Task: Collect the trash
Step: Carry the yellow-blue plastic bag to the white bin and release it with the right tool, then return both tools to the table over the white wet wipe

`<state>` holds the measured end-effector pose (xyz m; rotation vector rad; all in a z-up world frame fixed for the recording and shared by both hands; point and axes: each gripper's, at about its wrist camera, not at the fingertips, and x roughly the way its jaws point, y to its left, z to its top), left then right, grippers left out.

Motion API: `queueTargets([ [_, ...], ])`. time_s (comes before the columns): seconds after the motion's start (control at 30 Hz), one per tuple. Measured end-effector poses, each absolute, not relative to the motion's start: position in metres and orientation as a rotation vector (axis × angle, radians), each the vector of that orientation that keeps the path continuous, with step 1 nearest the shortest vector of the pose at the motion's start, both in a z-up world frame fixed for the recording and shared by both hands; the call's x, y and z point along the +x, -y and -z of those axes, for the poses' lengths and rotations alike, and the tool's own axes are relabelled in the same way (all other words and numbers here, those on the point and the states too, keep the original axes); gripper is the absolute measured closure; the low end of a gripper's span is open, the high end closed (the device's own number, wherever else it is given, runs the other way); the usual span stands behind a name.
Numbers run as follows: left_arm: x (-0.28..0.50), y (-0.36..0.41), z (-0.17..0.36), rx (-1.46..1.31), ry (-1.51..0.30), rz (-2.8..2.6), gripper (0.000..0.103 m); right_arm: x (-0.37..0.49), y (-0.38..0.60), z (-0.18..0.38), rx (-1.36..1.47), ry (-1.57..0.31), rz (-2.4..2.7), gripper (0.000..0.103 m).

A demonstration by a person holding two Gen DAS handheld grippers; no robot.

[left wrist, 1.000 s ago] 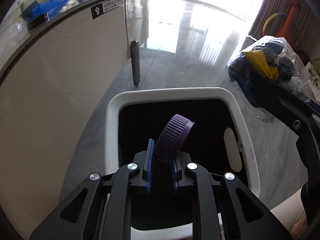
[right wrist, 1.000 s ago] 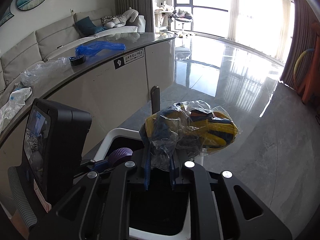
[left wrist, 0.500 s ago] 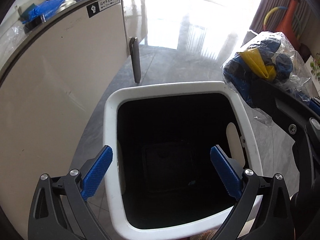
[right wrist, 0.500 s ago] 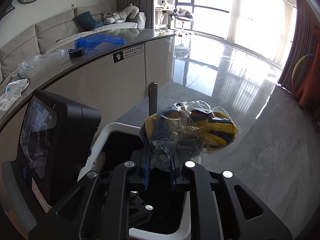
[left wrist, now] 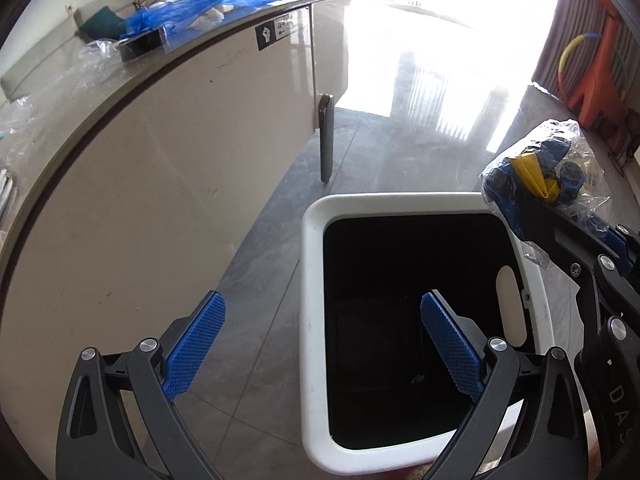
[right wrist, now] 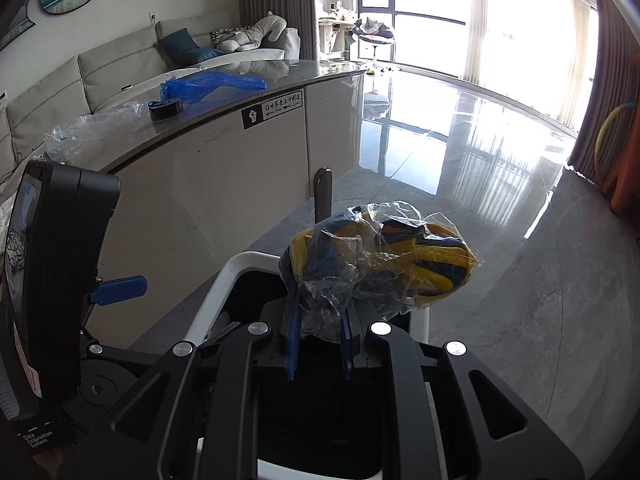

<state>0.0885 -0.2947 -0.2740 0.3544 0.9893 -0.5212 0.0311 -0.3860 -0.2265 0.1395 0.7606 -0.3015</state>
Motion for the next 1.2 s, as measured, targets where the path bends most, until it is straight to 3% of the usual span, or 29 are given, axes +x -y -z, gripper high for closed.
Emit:
queueTargets([
  [0.53, 0.113, 0.260, 0.257, 0.261, -0.957, 0.422, 0.006, 0.050, 0.365, 0.288, 0.151, -0.945, 0.215, 0.084],
  [0.57, 0.114, 0.260, 0.257, 0.262, -0.958, 0.427, 0.006, 0.050, 0.365, 0.291, 0.155, -0.959, 0.217, 0.080],
  [0.63, 0.109, 0.257, 0.252, 0.261, -0.954, 0.429, 0.006, 0.054, 0.365, 0.301, 0.143, -1.012, 0.225, 0.052],
  [0.67, 0.108, 0.256, 0.251, 0.261, -0.954, 0.431, 0.006, 0.055, 0.364, 0.304, 0.119, -1.020, 0.258, 0.010],
  [0.7, 0.109, 0.255, 0.252, 0.258, -0.954, 0.432, 0.006, 0.055, 0.361, 0.306, 0.074, -1.025, 0.311, 0.005],
  [1.2, 0.108, 0.242, 0.229, 0.217, -0.910, 0.417, 0.006, 0.048, 0.355, 0.267, 0.016, -0.849, 0.328, 0.004],
])
